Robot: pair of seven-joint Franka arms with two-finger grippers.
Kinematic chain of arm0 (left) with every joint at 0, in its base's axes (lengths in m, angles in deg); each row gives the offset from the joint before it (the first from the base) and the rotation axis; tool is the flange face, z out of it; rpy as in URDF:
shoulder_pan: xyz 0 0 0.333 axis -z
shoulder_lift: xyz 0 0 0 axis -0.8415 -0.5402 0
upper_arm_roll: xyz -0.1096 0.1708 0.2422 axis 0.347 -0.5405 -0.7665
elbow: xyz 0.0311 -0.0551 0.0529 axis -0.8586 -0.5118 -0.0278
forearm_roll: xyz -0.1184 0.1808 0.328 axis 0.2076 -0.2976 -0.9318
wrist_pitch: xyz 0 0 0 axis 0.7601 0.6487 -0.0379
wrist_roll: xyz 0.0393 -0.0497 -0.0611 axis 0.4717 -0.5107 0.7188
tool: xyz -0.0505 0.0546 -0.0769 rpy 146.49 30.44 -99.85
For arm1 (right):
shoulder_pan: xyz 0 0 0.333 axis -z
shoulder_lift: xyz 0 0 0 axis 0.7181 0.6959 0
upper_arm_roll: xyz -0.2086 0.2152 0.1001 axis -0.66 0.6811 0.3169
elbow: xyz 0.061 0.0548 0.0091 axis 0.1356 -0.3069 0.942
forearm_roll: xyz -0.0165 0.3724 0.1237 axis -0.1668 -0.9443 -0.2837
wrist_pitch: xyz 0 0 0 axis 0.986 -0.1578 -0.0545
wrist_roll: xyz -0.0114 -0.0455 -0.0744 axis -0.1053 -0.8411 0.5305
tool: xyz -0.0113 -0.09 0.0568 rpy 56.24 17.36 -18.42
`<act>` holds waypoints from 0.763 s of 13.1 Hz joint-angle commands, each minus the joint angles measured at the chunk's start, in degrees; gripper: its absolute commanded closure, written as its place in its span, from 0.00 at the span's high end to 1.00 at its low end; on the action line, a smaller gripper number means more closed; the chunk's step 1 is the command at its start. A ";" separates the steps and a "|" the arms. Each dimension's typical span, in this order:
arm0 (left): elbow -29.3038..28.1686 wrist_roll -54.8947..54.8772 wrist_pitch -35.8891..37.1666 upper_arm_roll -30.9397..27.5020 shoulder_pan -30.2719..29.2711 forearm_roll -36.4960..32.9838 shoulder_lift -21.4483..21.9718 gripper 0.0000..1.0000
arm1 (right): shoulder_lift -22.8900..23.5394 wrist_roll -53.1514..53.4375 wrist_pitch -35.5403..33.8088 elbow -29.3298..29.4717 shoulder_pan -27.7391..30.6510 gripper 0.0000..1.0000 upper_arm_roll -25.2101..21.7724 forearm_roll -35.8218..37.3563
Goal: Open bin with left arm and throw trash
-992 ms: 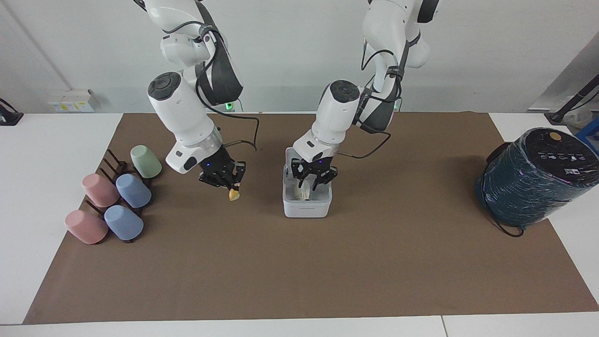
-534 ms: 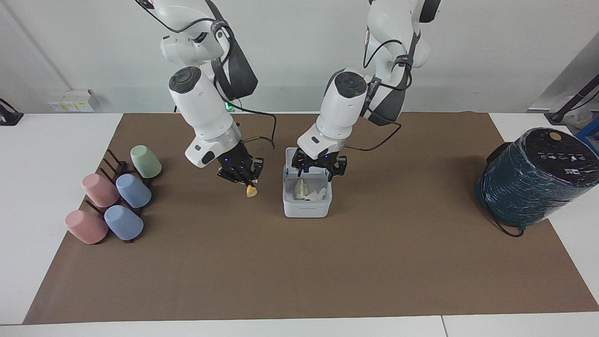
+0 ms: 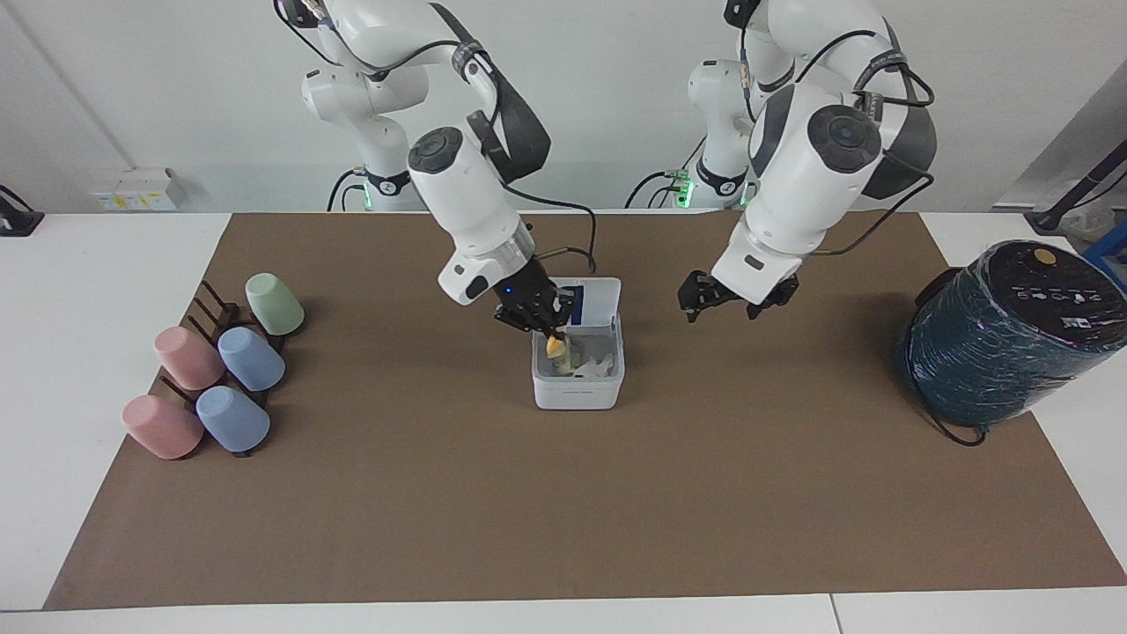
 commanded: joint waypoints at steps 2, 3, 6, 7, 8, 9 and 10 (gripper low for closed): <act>0.31 -7.79 4.94 0.44 -6.13 -1.74 3.94 0.99 | 2.06 3.37 2.77 -1.36 -1.64 0.18 0.21 -1.23; 0.31 -11.12 5.99 0.26 -7.80 -1.83 5.18 0.99 | 1.97 3.37 2.68 -1.98 -1.64 0.34 0.21 -1.23; -0.04 -16.86 8.01 0.61 -10.62 -2.35 8.52 0.99 | 1.97 3.28 2.68 -1.90 -1.55 0.90 0.12 -1.14; -0.13 -18.00 9.15 0.61 -10.89 -3.92 9.05 0.99 | 1.97 3.02 2.85 -1.90 -1.55 1.00 0.12 -0.53; -0.21 -19.06 9.86 0.61 -10.98 -4.81 9.49 0.99 | 1.97 2.93 3.03 -1.81 -1.55 1.00 0.12 -0.26; -0.56 -19.50 10.30 0.61 -11.06 -4.82 9.93 0.99 | 1.97 2.93 3.03 -1.64 -1.47 1.00 0.03 -0.26; -1.44 -19.77 10.40 0.61 -11.06 -4.82 10.46 0.99 | 1.97 2.93 3.03 -1.55 -1.21 1.00 0.03 -0.17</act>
